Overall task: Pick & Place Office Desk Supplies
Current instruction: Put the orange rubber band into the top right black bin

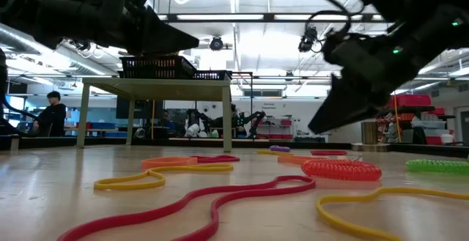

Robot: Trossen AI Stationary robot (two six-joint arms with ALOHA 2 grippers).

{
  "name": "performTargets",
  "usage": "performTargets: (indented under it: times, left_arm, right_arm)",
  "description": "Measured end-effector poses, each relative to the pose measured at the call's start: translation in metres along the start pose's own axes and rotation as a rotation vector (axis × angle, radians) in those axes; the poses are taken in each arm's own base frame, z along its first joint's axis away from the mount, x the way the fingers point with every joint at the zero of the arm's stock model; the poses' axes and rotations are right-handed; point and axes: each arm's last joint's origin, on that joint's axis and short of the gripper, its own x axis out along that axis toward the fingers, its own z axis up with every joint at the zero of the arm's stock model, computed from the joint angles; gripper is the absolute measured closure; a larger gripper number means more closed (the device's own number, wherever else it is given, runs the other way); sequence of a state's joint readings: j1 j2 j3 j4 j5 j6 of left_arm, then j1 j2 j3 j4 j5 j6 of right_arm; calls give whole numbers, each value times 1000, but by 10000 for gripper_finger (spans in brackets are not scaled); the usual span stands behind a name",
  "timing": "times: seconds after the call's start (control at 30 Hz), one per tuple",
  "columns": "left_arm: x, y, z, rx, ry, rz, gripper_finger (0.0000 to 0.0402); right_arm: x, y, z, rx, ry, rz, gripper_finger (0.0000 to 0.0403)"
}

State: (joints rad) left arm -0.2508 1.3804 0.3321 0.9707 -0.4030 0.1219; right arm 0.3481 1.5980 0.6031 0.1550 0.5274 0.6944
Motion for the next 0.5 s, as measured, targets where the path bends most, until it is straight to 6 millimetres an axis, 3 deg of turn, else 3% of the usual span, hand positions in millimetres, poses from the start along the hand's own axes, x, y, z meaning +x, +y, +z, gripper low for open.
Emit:
performTargets:
  times: [0.27,0.5]
  left_arm:
    - [-1,0,-2,-13,12,3,393]
    - [-1,0,-5,-91,39,6,392]
  right_arm:
    - [38,3,7,-1,166,-96,296]
    - [42,4,7,-10,186,-84,335]
